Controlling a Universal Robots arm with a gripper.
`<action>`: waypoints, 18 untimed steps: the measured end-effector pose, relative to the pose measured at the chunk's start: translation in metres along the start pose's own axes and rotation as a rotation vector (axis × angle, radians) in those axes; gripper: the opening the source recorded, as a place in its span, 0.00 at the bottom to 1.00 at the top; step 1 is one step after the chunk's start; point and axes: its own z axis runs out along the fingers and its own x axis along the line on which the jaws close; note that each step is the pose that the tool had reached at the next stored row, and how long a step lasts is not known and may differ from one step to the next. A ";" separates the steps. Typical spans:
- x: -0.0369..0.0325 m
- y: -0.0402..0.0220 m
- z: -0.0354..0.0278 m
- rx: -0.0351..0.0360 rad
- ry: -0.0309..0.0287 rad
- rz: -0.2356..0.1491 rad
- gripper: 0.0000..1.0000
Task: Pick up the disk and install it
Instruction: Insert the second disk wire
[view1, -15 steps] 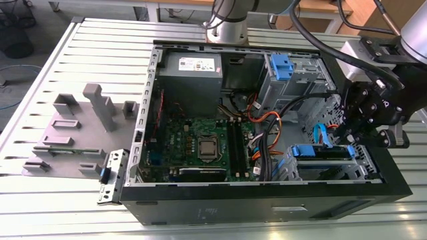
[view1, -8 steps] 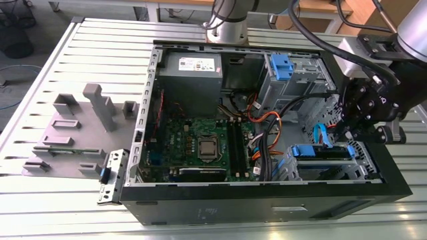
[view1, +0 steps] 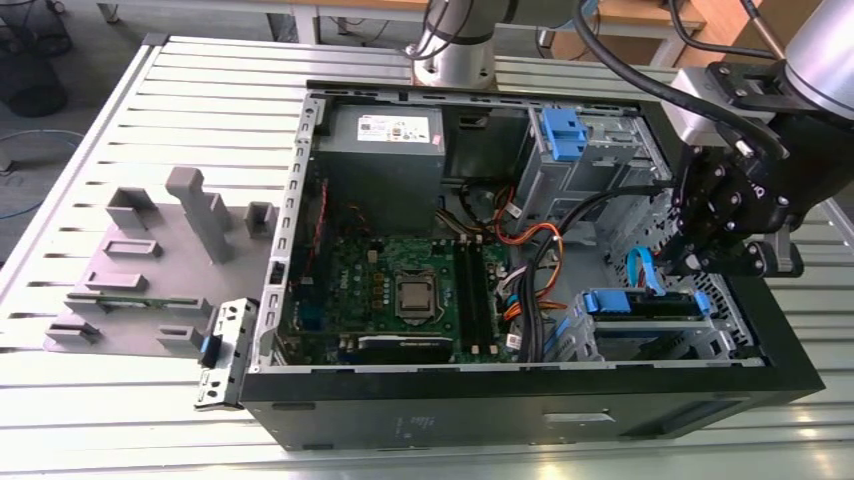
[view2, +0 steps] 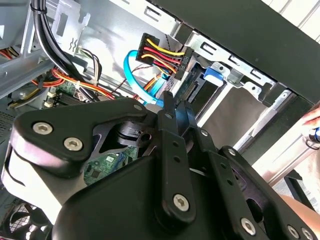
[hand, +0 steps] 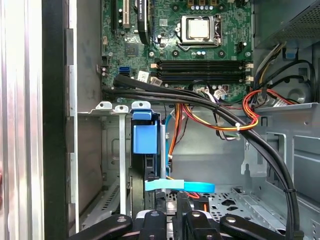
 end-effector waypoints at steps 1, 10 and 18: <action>0.0000 0.0000 0.0000 0.0000 0.0001 0.000 0.24; -0.0002 0.0000 0.0000 0.0000 0.0001 0.000 0.30; -0.0004 -0.0011 -0.0001 0.0000 0.0002 0.000 0.42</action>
